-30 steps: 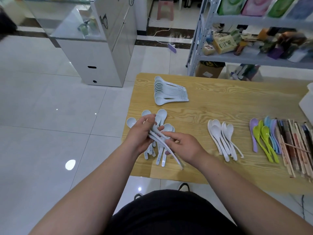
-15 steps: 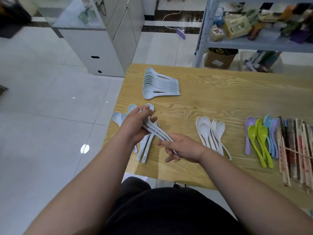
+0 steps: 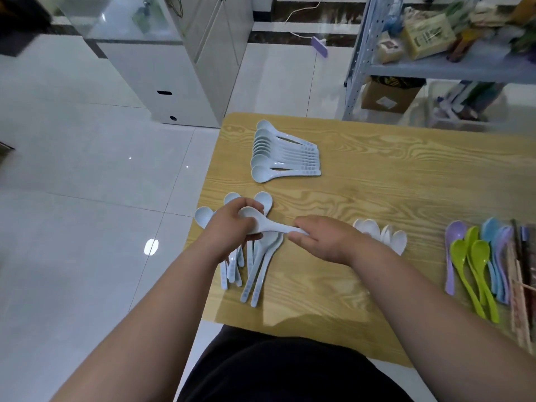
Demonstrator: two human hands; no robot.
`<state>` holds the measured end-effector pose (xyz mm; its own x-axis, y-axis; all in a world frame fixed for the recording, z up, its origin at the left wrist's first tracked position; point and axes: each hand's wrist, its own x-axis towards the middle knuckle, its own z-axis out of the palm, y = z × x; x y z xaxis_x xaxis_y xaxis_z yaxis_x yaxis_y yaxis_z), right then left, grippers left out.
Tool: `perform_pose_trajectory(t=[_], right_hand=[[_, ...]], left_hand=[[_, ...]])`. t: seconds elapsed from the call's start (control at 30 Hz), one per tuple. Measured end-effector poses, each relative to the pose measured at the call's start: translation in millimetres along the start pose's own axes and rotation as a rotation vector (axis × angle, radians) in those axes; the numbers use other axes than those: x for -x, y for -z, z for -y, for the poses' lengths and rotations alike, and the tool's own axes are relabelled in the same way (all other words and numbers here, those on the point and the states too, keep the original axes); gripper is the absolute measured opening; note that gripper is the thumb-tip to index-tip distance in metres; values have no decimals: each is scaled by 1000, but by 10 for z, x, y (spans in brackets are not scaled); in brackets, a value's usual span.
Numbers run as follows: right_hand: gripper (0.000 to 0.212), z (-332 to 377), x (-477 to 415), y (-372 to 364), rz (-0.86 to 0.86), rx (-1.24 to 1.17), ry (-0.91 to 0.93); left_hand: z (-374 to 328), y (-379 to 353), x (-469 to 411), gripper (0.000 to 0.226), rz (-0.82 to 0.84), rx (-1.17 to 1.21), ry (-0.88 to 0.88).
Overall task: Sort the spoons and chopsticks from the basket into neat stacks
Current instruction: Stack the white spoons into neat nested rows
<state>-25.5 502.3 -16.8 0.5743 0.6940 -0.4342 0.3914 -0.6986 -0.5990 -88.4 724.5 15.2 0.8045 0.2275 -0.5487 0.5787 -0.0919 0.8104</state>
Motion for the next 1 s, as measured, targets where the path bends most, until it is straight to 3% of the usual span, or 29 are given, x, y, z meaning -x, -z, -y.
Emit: perform_pose_trajectory(t=[0.17, 0.3, 0.4, 0.57, 0.67, 0.83, 1.0], right_hand=[[31, -100, -411, 285, -22, -124, -18], [28, -297, -774, 484, -147, -108, -79], [32, -542, -1023, 620, -272, -85, -154], [31, -989, -1374, 827, -505, -95, -280], [28, -1140, -1571, 951, -589, -62, -317], [35, -1288, -2018, 1148, -616, 101, -312], [40, -1302, -2499, 1335, -583, 235, -247]], left_hand=[[-240, 48, -483, 39, 23, -175, -135], [-373, 101, -1082, 35, 71, -222, -274], [-361, 174, -1682, 46, -11, -304, -429], [-90, 291, -2592, 76, 75, -891, -872], [71, 270, -2888, 78, 212, -1132, -1128], [154, 178, -3096, 59, 152, -1007, -1355], [191, 183, -3135, 44, 143, -949, -1383]])
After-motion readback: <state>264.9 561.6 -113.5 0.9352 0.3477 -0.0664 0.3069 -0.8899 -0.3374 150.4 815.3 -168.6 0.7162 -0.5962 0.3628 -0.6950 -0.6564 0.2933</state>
